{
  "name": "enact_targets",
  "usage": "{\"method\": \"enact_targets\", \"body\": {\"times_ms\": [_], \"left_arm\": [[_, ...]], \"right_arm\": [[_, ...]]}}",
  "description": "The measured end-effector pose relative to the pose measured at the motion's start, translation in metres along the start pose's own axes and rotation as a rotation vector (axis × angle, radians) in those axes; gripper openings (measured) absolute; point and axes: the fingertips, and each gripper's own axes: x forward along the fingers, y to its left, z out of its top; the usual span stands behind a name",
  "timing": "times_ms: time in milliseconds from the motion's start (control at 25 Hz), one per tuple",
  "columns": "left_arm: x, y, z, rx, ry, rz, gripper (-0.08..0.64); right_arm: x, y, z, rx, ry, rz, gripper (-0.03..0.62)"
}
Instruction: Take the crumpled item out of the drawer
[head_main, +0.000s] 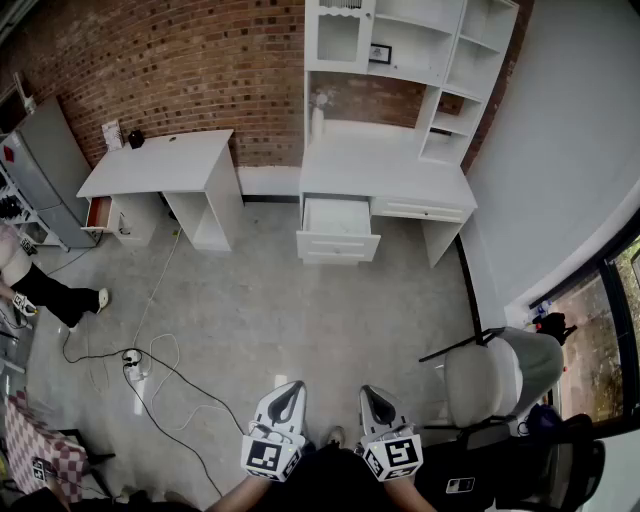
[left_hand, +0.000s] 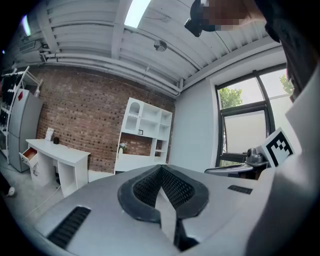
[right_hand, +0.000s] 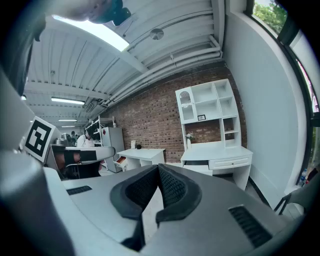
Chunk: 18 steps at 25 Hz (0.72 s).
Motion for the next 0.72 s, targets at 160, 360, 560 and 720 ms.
{"method": "enact_targets", "body": {"times_ms": [160, 360, 560, 720], "left_arm": [[0.001, 0.003, -0.001, 0.004, -0.001, -0.001, 0.025], [-0.002, 0.015, 0.001, -0.001, -0.003, -0.003, 0.025], [-0.001, 0.025, 0.002, -0.003, -0.005, -0.013, 0.025], [-0.001, 0.039, 0.003, -0.009, 0.0, -0.014, 0.025]], "right_arm": [[0.003, 0.0, 0.0, -0.002, -0.005, 0.001, 0.012], [0.011, 0.011, 0.002, -0.005, -0.004, -0.001, 0.012], [0.021, 0.016, 0.006, 0.006, -0.013, -0.004, 0.012], [0.033, 0.023, 0.007, 0.015, -0.014, -0.008, 0.012]]}}
